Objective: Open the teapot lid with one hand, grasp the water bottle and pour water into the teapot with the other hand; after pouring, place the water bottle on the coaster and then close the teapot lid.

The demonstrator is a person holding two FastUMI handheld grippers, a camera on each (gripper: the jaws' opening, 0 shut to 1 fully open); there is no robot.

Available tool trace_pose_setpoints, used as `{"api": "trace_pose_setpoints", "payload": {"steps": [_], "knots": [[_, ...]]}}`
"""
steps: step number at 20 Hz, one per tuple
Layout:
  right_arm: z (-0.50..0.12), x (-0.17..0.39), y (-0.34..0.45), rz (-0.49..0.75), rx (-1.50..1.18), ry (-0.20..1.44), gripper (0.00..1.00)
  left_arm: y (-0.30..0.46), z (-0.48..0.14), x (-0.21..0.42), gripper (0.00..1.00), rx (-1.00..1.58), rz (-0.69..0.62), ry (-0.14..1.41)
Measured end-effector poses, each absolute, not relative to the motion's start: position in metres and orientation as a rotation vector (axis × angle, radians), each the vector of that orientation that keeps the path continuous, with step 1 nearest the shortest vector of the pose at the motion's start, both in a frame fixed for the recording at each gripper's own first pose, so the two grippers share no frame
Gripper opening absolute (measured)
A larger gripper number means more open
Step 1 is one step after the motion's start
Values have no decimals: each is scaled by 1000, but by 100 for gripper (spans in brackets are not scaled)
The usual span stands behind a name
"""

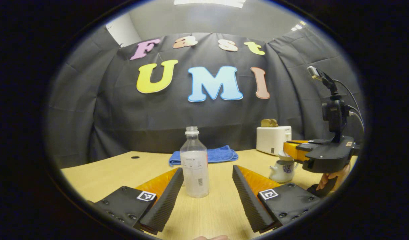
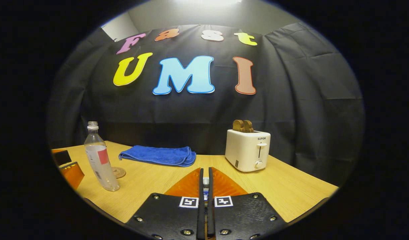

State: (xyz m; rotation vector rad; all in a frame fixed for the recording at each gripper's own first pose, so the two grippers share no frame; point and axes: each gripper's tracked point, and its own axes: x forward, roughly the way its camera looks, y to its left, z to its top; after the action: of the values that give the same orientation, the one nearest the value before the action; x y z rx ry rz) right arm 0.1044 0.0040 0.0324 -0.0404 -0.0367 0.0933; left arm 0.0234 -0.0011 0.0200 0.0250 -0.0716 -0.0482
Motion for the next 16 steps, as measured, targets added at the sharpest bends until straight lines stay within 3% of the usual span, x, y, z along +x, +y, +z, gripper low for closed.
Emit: {"api": "trace_pose_setpoints", "payload": {"steps": [7,16], "knots": [[54,54,7,148,-26,-109,3,8,-5,57,100,-8,-22,19],[54,12,-1,177,10,-120,3,22,-2,100,100,-2,2,28]]}}
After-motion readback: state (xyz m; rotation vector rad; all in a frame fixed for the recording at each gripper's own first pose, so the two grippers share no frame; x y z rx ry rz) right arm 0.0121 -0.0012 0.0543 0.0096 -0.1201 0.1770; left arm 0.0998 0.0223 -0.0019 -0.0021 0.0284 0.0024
